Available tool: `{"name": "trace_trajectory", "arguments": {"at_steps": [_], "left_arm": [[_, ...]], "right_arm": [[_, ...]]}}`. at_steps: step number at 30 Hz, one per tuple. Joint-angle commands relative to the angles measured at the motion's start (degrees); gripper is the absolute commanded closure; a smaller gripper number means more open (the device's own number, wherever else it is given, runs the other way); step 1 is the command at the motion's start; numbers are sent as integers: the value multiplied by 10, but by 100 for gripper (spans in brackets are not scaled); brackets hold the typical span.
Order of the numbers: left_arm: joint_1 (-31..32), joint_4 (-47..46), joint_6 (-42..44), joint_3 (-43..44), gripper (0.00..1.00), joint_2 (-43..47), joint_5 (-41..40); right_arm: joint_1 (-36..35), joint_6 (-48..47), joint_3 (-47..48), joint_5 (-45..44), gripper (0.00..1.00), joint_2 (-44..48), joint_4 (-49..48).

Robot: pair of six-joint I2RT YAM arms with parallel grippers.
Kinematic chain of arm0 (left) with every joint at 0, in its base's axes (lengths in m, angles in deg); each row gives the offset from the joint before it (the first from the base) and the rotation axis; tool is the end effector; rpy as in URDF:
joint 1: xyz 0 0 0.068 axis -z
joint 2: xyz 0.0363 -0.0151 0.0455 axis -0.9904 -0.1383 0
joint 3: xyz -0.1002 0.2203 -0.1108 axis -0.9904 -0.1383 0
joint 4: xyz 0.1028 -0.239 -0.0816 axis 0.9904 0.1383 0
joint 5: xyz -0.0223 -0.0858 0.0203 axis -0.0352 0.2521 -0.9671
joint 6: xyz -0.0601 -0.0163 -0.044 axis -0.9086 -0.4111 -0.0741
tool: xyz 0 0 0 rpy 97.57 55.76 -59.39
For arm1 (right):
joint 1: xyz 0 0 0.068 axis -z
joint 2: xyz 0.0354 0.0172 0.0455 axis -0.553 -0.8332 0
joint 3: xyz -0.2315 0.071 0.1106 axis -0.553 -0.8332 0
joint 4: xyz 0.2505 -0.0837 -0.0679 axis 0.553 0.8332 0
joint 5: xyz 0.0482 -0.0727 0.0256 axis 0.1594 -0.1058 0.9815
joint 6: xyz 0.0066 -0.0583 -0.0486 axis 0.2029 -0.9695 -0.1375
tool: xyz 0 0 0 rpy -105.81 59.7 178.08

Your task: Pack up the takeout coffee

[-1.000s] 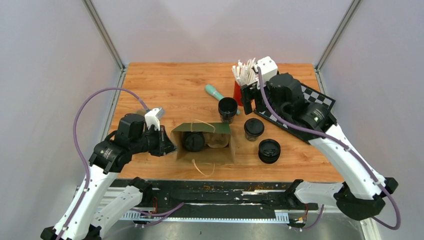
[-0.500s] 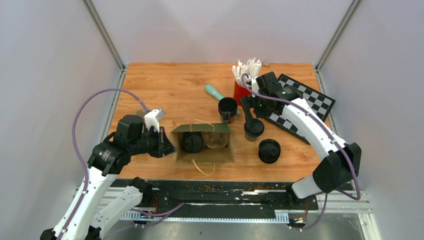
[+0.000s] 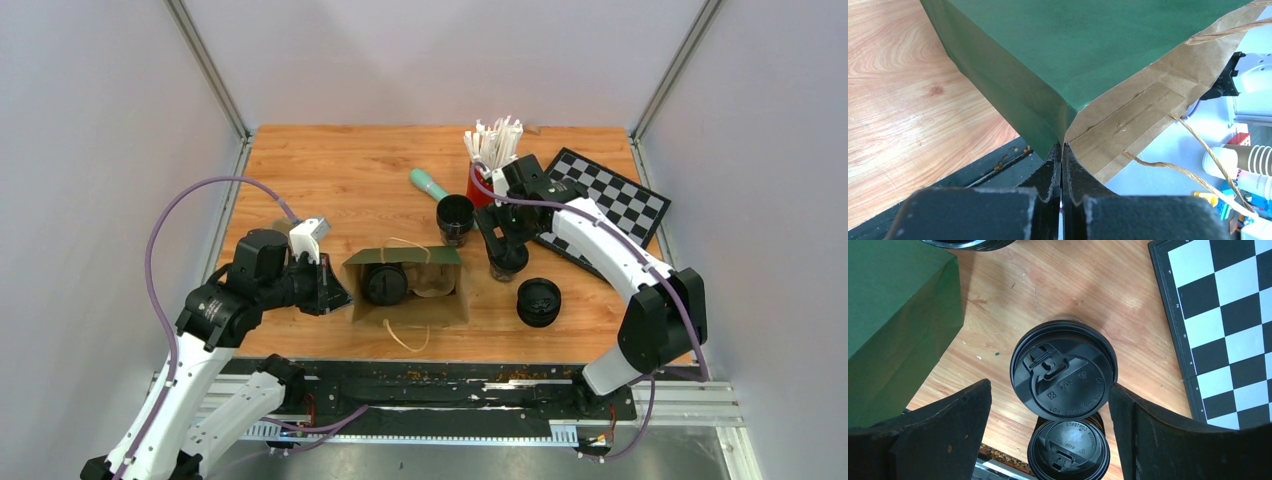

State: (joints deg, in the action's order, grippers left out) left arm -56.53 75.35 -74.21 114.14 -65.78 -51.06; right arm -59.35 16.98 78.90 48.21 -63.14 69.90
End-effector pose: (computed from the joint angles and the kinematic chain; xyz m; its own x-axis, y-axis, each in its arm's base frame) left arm 0.1260 -0.0871 0.3238 -0.8261 -0.0571 -0.5606 0.3216 0.7692 -0.5521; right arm 0.3004 0.1501 0.2489 -0.7772 -0.4651 -0.4238 -0.5257 0.8501 0.0312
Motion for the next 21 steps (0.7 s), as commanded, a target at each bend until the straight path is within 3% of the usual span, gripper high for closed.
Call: {"name": "trace_trajectory", "arguments": {"at_steps": [1,13,21], "left_arm": [[1,-11,14,15,100,-4,5],[1,-11,11,21,100,-7,0],[1,-5,13,20,100,-3,-4]], "right_arm": [[1,-17,-28,4,14,30,-64],[3,-23,-99,7,18,49,-123],[2,-24,-56,19,17,67,-96]]}}
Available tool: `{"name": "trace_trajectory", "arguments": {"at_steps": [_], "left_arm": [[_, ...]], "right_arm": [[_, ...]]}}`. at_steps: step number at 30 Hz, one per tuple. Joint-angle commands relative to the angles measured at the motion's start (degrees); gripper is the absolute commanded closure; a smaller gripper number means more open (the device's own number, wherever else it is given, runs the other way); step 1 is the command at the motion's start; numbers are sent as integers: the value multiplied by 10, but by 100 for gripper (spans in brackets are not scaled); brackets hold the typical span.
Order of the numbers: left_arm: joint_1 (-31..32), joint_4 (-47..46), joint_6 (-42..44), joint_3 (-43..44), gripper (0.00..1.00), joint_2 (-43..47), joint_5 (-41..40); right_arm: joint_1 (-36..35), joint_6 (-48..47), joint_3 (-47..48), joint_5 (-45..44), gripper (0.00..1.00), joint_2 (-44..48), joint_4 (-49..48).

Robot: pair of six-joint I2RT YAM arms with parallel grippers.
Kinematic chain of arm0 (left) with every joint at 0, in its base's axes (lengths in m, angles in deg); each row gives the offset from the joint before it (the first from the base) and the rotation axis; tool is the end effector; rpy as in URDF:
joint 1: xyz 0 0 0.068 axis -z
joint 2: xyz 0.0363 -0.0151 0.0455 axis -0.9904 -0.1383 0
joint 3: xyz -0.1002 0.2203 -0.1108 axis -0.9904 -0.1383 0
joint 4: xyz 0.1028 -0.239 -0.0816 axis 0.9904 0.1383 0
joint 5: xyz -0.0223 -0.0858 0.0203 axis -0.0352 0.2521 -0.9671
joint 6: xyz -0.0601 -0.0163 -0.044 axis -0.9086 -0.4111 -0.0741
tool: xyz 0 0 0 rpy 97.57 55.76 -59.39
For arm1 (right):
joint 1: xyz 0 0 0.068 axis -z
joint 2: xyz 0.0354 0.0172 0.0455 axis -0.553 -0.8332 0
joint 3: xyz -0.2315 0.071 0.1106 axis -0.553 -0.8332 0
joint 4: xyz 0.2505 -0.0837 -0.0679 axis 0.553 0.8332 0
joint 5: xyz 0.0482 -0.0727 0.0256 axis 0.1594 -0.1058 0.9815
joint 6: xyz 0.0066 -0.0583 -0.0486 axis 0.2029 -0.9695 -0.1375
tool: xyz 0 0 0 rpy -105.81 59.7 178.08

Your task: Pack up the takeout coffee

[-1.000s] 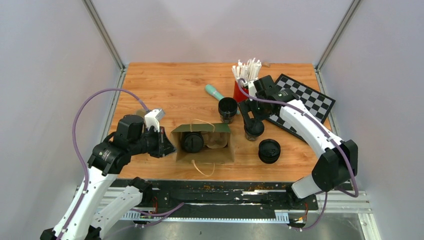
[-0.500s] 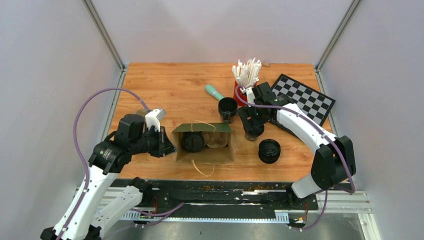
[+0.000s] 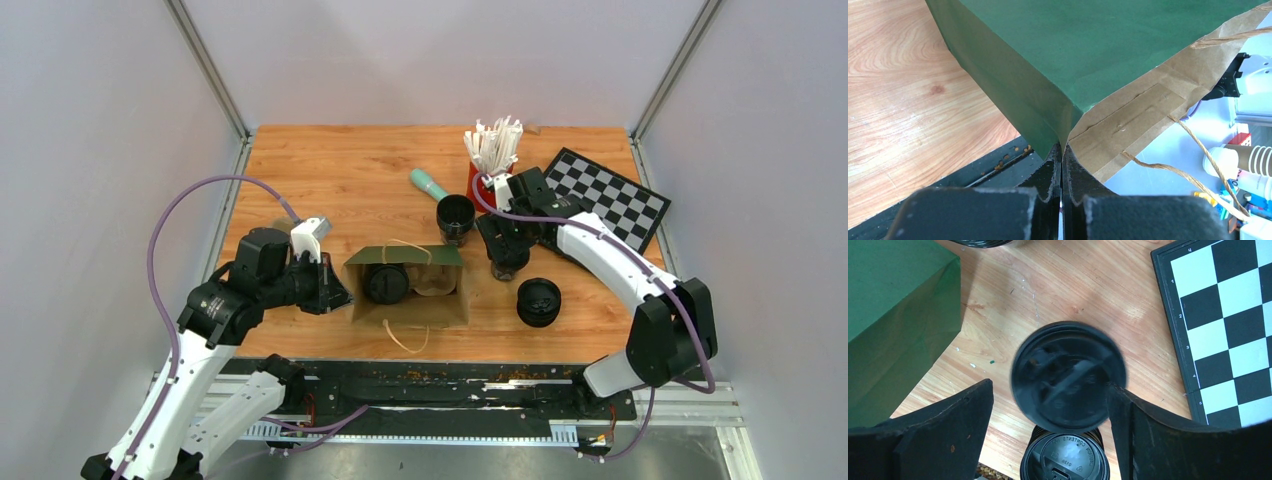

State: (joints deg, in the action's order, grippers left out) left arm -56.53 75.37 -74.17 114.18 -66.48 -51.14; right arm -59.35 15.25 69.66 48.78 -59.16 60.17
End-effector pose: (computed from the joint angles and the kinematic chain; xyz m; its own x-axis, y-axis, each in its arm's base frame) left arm 0.1284 -0.0881 0.3223 -0.8315 -0.0541 -0.5528 0.3157 0.7729 -0.5504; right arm 0.2920 0.1467 0.2286 -0.7283 -0.4746 -0.4943 -0.5538 0.8324 0.0167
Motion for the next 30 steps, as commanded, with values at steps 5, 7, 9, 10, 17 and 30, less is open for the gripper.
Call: {"name": "trace_trajectory", "arguments": {"at_steps": [5,7,9,10,17,30], "left_arm": [[1,-8,10,20,100,2,-2],[1,-8,10,20,100,2,-2],[1,-6,11,21,100,2,-3],[1,-6,12,20,100,3,-3],[1,0,12,23,100,4,-4],[1,2,11,25,100,5,-6]], "right_arm": [[3,-14,35,9,14,33,4],[2,-15,27,8,14,33,4],[3,-15,17,7,14,33,1],[3,-16,11,6,14,34,-1],[4,-26,-13,-8,13,40,-15],[14,-36,-14,-7,13,39,-30]]}}
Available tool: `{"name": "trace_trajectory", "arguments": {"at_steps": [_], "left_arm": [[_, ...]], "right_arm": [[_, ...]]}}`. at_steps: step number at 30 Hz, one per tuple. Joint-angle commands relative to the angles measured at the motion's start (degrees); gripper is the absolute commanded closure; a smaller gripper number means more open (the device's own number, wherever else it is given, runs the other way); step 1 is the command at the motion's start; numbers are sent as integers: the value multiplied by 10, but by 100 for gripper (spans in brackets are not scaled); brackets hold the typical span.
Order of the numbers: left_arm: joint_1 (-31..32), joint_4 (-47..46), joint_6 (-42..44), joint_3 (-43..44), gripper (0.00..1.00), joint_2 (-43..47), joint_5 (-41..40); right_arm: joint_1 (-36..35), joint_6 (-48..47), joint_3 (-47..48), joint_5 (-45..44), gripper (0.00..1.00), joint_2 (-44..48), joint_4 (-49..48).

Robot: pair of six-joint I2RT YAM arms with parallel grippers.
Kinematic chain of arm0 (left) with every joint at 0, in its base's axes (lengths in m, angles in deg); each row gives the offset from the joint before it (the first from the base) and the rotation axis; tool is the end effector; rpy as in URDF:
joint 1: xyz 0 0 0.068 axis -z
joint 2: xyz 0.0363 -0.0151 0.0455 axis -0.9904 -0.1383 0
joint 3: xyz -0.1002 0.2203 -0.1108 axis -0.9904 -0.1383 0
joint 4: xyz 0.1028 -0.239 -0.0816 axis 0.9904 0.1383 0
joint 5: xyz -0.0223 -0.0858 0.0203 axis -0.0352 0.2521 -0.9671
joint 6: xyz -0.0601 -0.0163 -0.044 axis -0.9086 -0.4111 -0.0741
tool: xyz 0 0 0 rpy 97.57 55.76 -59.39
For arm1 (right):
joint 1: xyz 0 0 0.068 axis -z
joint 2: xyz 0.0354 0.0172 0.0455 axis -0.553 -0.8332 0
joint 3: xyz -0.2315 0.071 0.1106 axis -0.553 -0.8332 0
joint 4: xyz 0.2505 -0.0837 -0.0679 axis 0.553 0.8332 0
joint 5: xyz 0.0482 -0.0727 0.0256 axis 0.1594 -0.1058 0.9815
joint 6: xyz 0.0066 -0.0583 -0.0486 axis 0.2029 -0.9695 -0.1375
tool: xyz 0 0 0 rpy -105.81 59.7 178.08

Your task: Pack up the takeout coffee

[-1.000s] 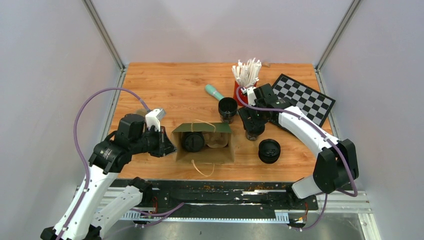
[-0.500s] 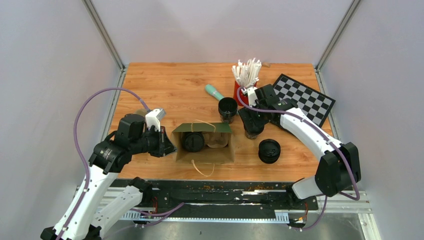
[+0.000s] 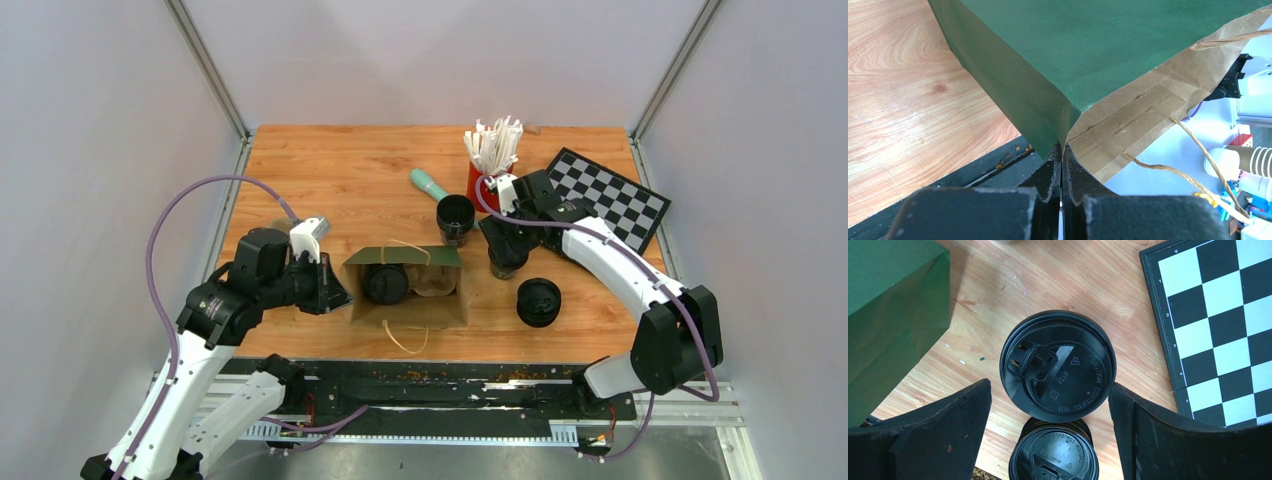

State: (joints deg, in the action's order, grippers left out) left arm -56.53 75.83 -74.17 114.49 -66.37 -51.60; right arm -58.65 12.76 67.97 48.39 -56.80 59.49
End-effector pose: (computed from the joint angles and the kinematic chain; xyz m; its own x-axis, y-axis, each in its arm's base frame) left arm 0.1275 -0.0872 0.3234 -0.8303 -0.0561 -0.5545 0.3120 0.7776 -0.5459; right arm 0.2872 0.1396 0.2321 -0.6994 -0.4970 -0.5137 -0.5720 0.8201 -0.0146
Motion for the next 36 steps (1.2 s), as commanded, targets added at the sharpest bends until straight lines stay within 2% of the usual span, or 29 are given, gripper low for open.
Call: {"name": "trace_trajectory", "arguments": {"at_steps": [1,36], "left_arm": [[1,-3,11,22,100,4,-1],[1,8,9,36,100,-1,-10]], "right_arm": [[7,-12,2,-2,13,13,-24],[14,-29,-11,11,14,-25,-47]]}}
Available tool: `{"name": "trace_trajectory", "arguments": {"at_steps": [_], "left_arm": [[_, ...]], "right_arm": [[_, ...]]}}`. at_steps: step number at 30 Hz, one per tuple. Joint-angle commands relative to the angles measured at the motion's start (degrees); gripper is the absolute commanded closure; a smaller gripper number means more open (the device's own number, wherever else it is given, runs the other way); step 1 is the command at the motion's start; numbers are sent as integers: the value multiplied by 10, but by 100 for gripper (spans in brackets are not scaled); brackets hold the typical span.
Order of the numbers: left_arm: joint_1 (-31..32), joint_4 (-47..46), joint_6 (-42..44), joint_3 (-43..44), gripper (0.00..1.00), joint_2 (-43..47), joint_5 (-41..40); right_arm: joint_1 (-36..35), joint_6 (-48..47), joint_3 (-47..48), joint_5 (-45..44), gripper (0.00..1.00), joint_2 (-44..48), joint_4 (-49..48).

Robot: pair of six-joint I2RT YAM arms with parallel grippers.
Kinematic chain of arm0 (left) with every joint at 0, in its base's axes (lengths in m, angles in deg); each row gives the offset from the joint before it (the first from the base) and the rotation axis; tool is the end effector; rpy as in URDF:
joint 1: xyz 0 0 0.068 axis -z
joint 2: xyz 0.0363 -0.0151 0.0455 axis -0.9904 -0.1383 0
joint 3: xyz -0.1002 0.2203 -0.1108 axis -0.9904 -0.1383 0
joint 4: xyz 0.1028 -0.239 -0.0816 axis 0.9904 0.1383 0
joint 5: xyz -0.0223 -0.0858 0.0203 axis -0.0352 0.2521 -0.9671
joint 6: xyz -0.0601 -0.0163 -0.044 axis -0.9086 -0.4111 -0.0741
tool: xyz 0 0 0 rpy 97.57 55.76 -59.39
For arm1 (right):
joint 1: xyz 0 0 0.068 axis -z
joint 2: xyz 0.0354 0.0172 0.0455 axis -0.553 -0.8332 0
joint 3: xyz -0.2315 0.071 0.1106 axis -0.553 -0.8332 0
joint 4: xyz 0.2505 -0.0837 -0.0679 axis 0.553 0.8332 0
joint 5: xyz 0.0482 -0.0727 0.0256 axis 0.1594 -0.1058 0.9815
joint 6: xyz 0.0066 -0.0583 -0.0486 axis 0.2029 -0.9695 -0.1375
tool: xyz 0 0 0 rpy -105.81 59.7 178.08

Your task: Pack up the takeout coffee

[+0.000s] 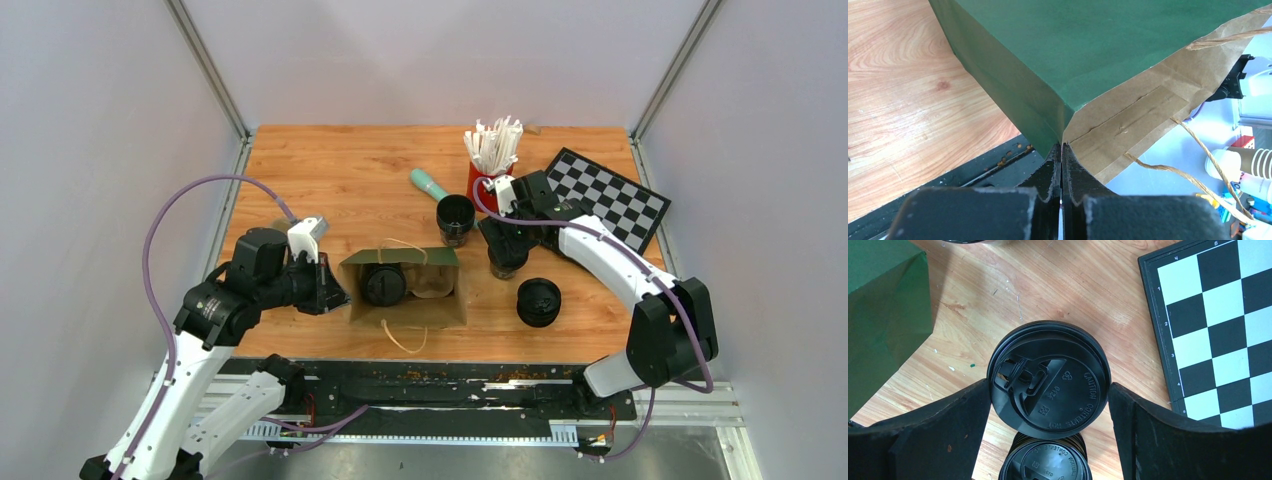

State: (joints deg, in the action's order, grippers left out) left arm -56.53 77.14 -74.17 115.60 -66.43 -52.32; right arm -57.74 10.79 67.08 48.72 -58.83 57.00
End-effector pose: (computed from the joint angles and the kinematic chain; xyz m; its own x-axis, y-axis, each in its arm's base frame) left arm 0.1256 -0.0854 0.3272 -0.8300 -0.0585 -0.5547 0.3046 0.7857 -0.5385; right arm 0.2955 0.1382 0.2193 -0.6906 -0.5153 -0.5075 -0.5855 0.8103 -0.0259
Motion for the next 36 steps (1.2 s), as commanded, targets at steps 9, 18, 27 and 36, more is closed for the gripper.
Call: {"name": "trace_trajectory", "arguments": {"at_steps": [9,18,27,36], "left_arm": [[1,-3,10,25,100,-1,-4],[1,-5,8,25,100,3,-5],[1,-4,9,27,100,3,-5],[1,-17,4,29,100,1,-1]], "right_arm": [[4,-3,-17,15,20,-1,-23],[4,-6,-27,5,25,12,-23],[5,4,-41,6,27,40,-19],[3,25,-43,6,28,86,16]]}}
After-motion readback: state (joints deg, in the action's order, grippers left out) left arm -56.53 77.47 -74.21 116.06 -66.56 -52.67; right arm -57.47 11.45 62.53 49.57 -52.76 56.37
